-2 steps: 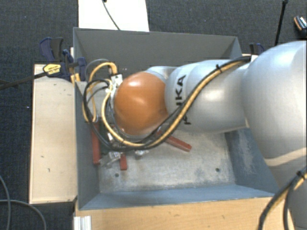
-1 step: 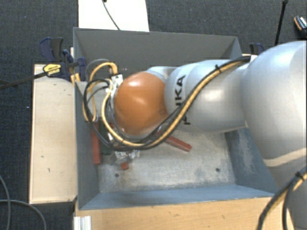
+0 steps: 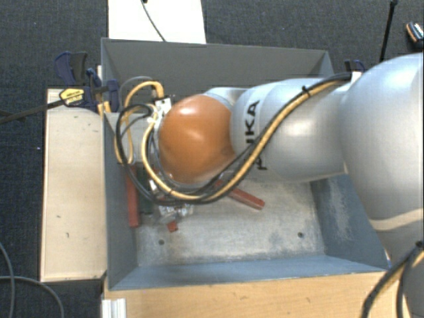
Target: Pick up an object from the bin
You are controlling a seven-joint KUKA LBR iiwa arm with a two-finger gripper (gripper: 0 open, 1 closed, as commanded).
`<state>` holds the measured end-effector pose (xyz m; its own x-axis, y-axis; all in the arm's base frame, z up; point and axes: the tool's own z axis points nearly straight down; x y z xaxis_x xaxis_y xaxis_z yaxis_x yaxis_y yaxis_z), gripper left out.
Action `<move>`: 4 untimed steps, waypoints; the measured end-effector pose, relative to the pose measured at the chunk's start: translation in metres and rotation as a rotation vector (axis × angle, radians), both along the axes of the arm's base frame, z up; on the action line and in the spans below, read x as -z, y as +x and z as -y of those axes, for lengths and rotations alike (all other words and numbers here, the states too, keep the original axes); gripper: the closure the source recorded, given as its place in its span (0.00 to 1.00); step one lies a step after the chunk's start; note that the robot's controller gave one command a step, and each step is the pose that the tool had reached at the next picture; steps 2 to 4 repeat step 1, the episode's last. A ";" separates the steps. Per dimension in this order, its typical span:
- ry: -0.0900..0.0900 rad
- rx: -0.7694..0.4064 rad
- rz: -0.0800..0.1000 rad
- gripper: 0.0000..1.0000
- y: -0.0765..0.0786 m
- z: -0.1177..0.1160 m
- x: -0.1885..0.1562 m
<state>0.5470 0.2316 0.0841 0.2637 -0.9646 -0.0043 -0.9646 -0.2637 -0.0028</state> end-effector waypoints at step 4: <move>0.000 0.010 0.006 1.00 0.002 -0.001 -0.072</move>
Offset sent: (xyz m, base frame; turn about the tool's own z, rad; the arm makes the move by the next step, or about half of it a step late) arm 0.0000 0.0000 0.0670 0.0000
